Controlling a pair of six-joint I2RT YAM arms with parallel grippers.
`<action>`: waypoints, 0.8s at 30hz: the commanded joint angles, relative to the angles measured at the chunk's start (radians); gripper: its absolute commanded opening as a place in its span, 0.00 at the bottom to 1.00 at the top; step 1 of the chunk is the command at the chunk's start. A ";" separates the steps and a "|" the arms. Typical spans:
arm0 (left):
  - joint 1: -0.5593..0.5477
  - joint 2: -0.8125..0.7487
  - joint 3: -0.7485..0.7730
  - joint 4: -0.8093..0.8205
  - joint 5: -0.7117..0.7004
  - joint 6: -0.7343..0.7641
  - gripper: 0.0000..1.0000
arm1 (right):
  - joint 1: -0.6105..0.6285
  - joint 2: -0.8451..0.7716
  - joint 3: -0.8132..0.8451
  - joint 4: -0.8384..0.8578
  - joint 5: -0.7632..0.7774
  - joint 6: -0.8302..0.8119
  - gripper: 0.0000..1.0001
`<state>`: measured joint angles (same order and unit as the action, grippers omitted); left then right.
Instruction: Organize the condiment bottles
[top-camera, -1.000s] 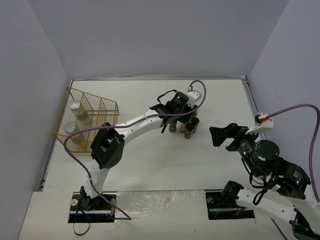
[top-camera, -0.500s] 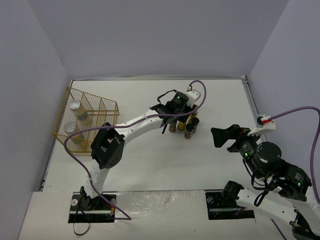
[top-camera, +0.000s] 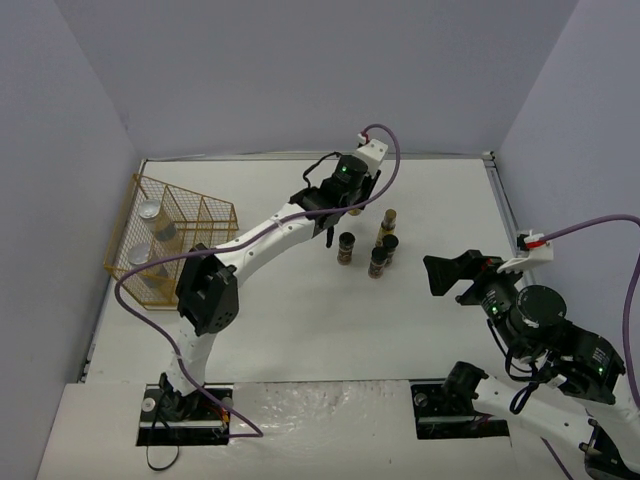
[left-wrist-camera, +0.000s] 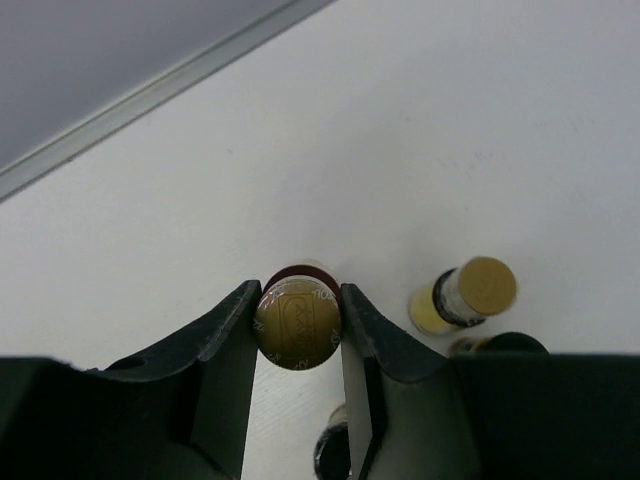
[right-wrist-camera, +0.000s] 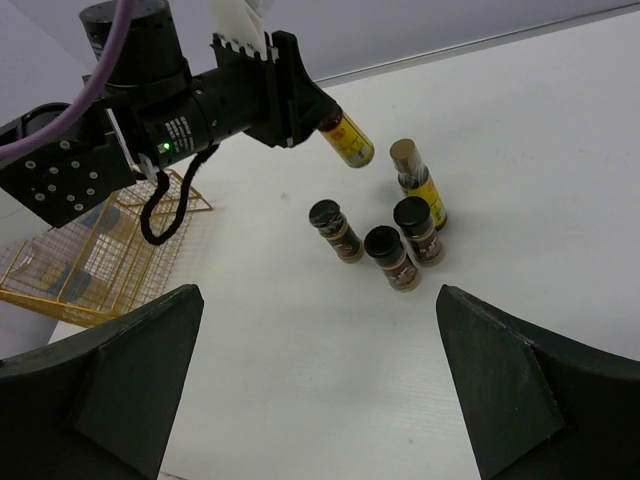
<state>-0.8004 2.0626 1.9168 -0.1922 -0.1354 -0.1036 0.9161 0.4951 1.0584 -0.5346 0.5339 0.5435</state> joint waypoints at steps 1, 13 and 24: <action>0.024 -0.172 0.067 0.087 -0.176 0.029 0.00 | -0.002 0.001 0.022 0.062 0.009 -0.023 1.00; 0.220 -0.533 -0.173 -0.172 -0.323 -0.076 0.00 | 0.001 0.129 0.059 0.074 -0.039 -0.116 1.00; 0.462 -0.776 -0.300 -0.367 -0.391 -0.112 0.00 | 0.001 0.228 0.042 0.166 -0.142 -0.196 1.00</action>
<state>-0.4378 1.3794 1.6230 -0.5406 -0.4840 -0.1915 0.9161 0.6839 1.0916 -0.4835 0.4400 0.3910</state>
